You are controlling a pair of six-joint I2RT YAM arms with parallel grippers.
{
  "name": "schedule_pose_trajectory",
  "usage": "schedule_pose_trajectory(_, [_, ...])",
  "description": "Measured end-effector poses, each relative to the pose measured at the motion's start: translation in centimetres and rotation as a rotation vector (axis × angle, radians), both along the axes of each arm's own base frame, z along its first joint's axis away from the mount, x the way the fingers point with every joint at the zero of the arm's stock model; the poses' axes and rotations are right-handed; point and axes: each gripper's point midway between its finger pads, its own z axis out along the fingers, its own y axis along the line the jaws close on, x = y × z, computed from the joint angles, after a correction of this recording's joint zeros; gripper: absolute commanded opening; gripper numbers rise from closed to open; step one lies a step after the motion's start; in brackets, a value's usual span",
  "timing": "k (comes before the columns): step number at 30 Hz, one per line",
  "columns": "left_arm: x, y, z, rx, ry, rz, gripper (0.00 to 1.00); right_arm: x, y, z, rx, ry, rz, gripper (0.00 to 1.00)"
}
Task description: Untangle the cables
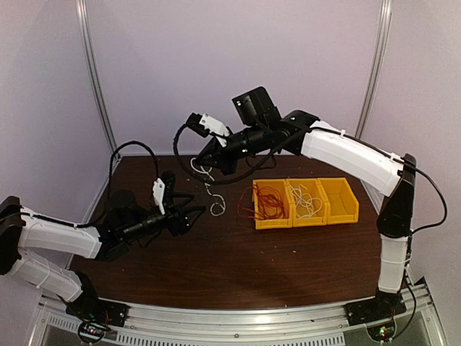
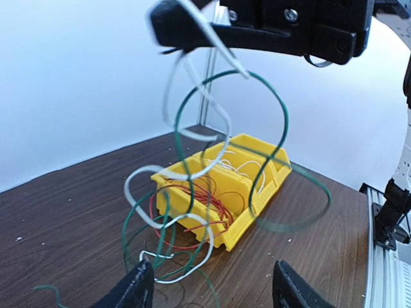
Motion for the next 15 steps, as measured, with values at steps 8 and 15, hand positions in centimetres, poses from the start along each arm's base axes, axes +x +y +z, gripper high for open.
schedule_pose_trajectory(8, [4.1, -5.2, -2.6, 0.099, 0.010, 0.012, 0.30, -0.8, 1.0, -1.6, -0.013, 0.041, 0.024, 0.00])
schedule_pose_trajectory(15, [6.2, -5.1, -5.8, 0.158, 0.032, 0.105, 0.00, -1.1, 0.0, -0.2, 0.004, 0.046, 0.039, 0.00])
